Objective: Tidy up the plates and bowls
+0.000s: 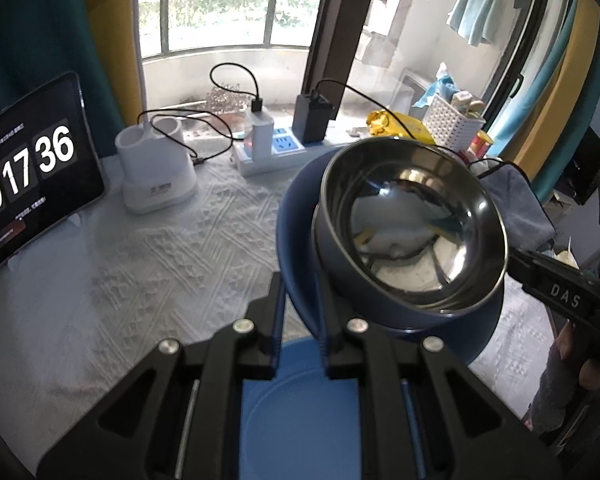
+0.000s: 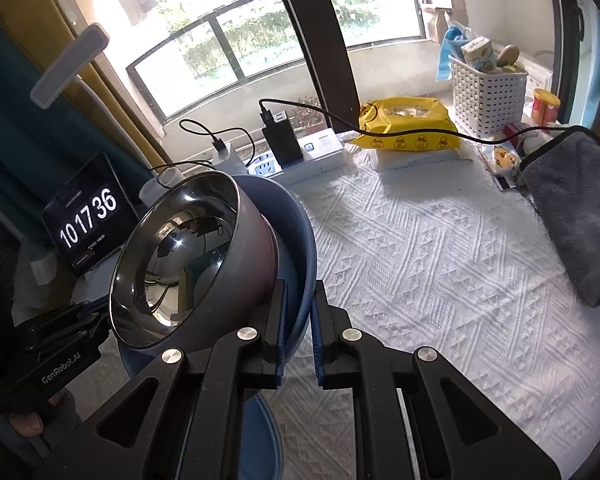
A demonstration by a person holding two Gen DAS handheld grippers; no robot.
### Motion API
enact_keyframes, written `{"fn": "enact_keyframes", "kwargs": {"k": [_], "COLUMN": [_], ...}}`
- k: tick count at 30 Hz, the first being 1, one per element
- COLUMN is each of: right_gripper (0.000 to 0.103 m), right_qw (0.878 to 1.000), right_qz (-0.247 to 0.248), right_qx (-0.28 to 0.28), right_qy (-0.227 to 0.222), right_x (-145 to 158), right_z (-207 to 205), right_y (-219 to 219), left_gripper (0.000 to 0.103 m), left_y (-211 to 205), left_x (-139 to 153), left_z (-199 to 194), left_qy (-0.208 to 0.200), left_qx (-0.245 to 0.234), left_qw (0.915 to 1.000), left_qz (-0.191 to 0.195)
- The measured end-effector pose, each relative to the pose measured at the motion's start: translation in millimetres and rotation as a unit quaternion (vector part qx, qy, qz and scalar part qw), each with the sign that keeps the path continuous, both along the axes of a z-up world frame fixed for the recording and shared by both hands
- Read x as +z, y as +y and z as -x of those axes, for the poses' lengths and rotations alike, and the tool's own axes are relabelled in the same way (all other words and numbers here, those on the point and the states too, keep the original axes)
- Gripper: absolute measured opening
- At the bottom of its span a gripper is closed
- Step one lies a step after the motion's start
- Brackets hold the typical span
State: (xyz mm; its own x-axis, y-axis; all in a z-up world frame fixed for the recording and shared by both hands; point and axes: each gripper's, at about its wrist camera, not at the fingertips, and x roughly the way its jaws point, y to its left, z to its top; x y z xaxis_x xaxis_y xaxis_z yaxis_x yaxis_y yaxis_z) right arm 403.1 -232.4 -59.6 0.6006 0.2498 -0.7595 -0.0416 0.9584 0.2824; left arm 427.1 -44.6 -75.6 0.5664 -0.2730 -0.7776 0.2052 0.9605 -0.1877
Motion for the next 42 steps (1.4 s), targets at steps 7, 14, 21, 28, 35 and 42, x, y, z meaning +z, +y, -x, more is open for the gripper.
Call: {"fn": "enact_keyframes", "kwargs": {"k": [7,14,21,28,35,42], "right_gripper": [0.012,0.012,0.012,0.012,0.012,0.012], "right_qw": [1.000,1.000,1.000,1.000,1.000,1.000], "right_qz": [0.003,0.005,0.002,-0.003,-0.004,-0.009], "right_qx": [0.003,0.005,0.008,0.010,0.015,0.019], "right_qy": [-0.005,-0.009,-0.013,-0.013,-0.012,-0.004], "right_x": [7,11,14,13,9,-1], "right_z": [20,37,51,67,80,92], "right_y": [5,10,16,21,30,39], "left_gripper": [0.014,0.014,0.014,0.014,0.014,0.014], "left_y": [5,11,18,24,32,43], "left_x": [6,10,13,14,11,4], "left_z": [19,38,53,69,85,103], "left_qy": [-0.005,-0.010,-0.018,-0.023,-0.028,-0.025], "left_qx": [0.000,0.000,0.003,0.006,0.011,0.017], "left_qw": [1.0000,0.9999,0.9998,0.9997,0.9995,0.9995], "left_qz": [0.005,0.003,0.005,0.006,0.005,0.010]}}
